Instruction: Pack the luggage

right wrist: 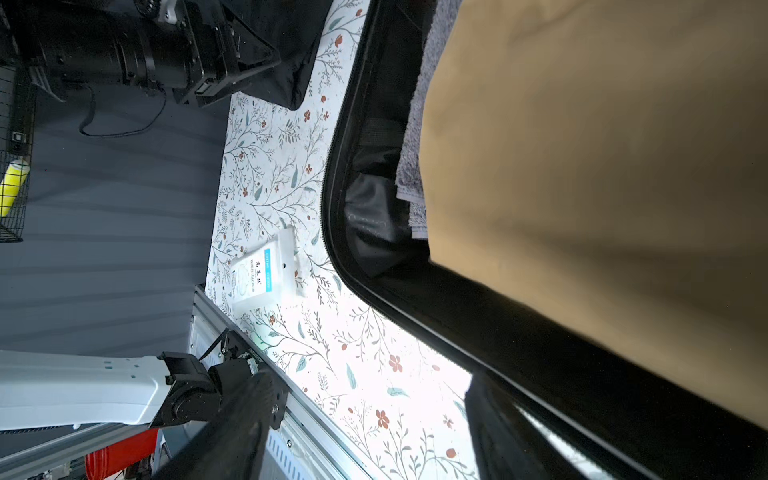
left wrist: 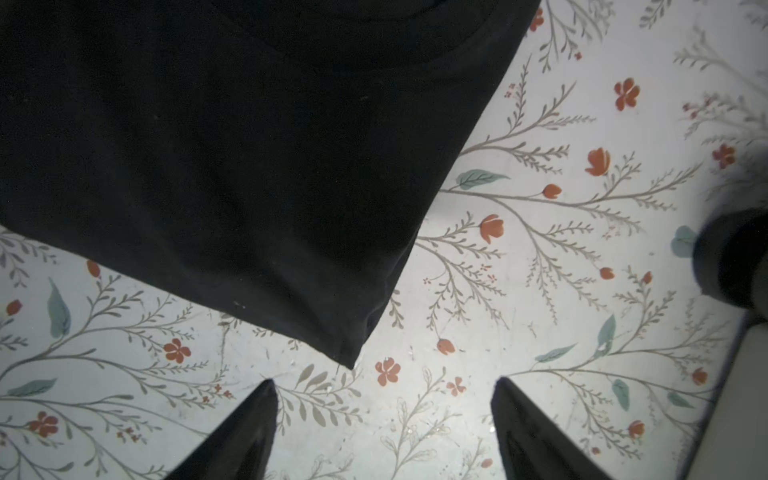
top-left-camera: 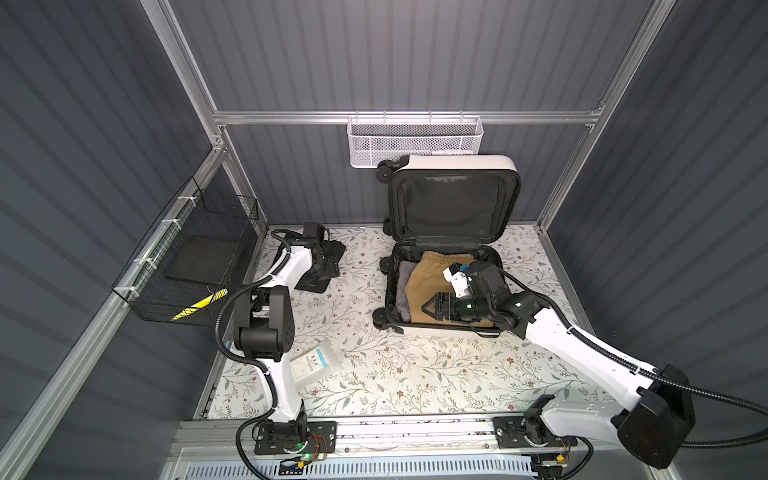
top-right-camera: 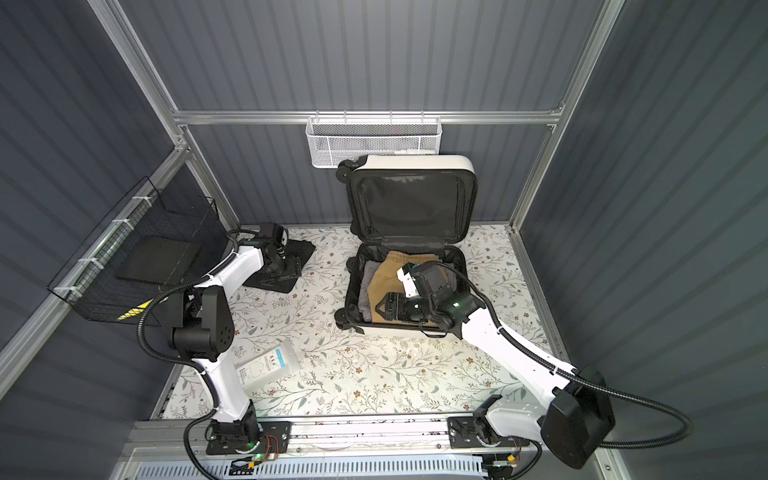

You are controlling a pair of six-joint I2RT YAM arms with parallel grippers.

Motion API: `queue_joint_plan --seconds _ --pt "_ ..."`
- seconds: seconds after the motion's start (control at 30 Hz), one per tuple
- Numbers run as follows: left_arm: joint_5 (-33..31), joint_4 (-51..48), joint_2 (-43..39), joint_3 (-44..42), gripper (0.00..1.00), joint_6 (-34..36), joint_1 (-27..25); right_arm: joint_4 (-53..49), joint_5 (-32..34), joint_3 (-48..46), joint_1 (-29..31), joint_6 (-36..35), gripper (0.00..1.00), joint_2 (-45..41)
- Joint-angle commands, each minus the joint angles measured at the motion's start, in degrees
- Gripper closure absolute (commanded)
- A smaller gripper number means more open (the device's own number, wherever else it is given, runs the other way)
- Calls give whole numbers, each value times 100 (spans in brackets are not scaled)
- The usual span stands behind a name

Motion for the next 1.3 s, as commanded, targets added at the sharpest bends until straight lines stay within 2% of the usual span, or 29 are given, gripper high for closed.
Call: queue_joint_plan --seconds 0.0,0.43,0.73,1.1,1.27 --pt "-242 -400 175 313 23 525 -220 -83 -109 -55 30 -119 25 -141" --pt "-927 -687 955 779 28 674 -352 -81 -185 93 31 -119 25 -42" --pt "-836 -656 1253 888 29 642 -346 -108 -84 18 15 -121 25 -47" --pt "-537 -505 1340 581 49 446 -115 -260 -23 119 -15 -183 24 -170" --pt "-408 -471 1154 315 71 503 -114 -237 -23 110 -20 -154 24 -235"
